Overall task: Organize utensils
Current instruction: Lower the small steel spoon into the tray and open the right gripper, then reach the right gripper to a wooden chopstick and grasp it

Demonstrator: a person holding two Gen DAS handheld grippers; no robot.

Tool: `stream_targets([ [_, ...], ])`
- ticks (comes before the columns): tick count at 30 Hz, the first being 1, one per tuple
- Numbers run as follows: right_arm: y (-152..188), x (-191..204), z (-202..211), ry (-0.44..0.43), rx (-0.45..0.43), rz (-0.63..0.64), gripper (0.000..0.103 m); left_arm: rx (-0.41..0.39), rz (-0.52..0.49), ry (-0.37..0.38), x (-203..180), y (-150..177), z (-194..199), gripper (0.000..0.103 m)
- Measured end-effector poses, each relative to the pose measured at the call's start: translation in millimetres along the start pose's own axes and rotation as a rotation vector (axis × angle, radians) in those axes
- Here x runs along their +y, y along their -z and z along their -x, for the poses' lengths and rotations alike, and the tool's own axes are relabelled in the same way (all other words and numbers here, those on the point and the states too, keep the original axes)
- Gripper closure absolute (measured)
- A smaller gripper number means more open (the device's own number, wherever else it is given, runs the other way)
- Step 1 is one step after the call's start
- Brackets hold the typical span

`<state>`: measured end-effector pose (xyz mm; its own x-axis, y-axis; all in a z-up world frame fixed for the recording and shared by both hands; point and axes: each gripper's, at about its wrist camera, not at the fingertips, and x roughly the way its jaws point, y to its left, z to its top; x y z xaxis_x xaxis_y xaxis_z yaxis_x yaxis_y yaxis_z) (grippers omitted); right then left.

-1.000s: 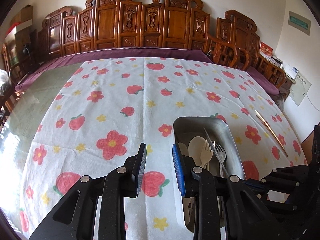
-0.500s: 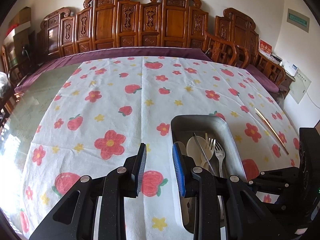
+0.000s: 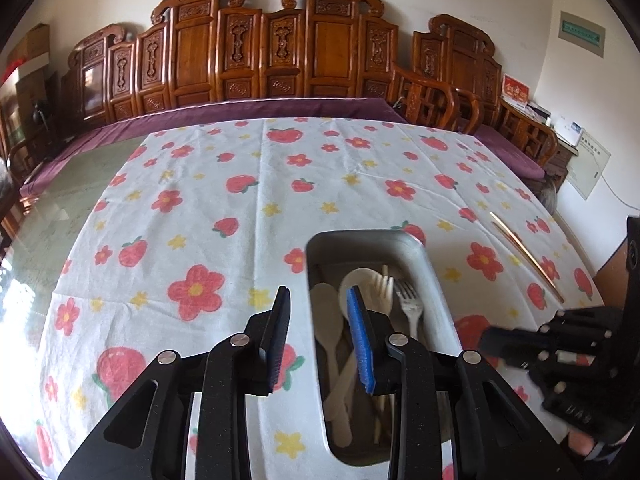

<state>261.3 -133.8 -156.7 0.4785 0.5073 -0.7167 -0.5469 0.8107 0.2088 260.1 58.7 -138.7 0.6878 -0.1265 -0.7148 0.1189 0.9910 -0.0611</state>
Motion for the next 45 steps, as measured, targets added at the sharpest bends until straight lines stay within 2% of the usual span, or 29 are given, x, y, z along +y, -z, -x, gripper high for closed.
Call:
stream_targets([
  [4, 6.2, -28.4, 27.0, 0.065, -0.016, -0.008, 0.098, -0.009, -0.025, 0.035, -23.5, 2.7, 3.9, 0.072],
  [9, 19.3, -85.6, 51.5, 0.184, -0.008, -0.052, 0.098, -0.009, -0.057, 0.071, -53.3, 5.5, 3.4, 0.072],
  [10, 22.3, -95.5, 53.3, 0.204, -0.004, -0.058, 0.097, -0.007, -0.062, 0.075, -57.0, 6.0, 2.7, 0.072],
  [11, 26.1, -109.2, 55.6, 0.227, 0.002, -0.069, 0.09, -0.006, -0.07, 0.079, -62.9, 7.4, 2.3, 0.071],
  [14, 36.6, -147.8, 55.6, 0.288, 0.037, -0.097, 0.085, -0.003, -0.083, 0.088, -76.3, 11.7, 0.2, 0.057],
  [18, 48.7, -191.2, 50.9, 0.348, 0.07, -0.124, 0.085, 0.014, -0.094, 0.097, -92.1, 18.0, -4.9, 0.056],
  [24, 58.1, -242.0, 34.4, 0.367, 0.11, -0.172, 0.085, 0.019, -0.119, 0.084, -114.2, 23.9, -7.8, 0.054],
  [30, 58.0, -271.9, 12.5, 0.35, 0.138, -0.217, 0.085, 0.056, -0.149, 0.07, -137.9, 31.5, -15.5, 0.054],
  [39, 59.3, -269.3, 12.4, 0.34, 0.163, -0.152, 0.085, 0.085, -0.177, 0.062, -171.7, 31.3, -22.2, 0.054],
  [40, 61.1, -268.2, 14.1, 0.343, 0.172, -0.137, 0.086, 0.088, -0.18, 0.063, -175.5, 30.5, -23.1, 0.054],
  [42, 65.0, -266.2, 17.7, 0.356, 0.184, -0.104, 0.096, 0.092, -0.191, 0.062, -184.7, 28.4, -25.4, 0.054],
  [45, 72.3, -267.4, 25.3, 0.341, 0.195, -0.094, 0.097, 0.095, -0.212, 0.063, -199.9, 25.6, -28.8, 0.054],
])
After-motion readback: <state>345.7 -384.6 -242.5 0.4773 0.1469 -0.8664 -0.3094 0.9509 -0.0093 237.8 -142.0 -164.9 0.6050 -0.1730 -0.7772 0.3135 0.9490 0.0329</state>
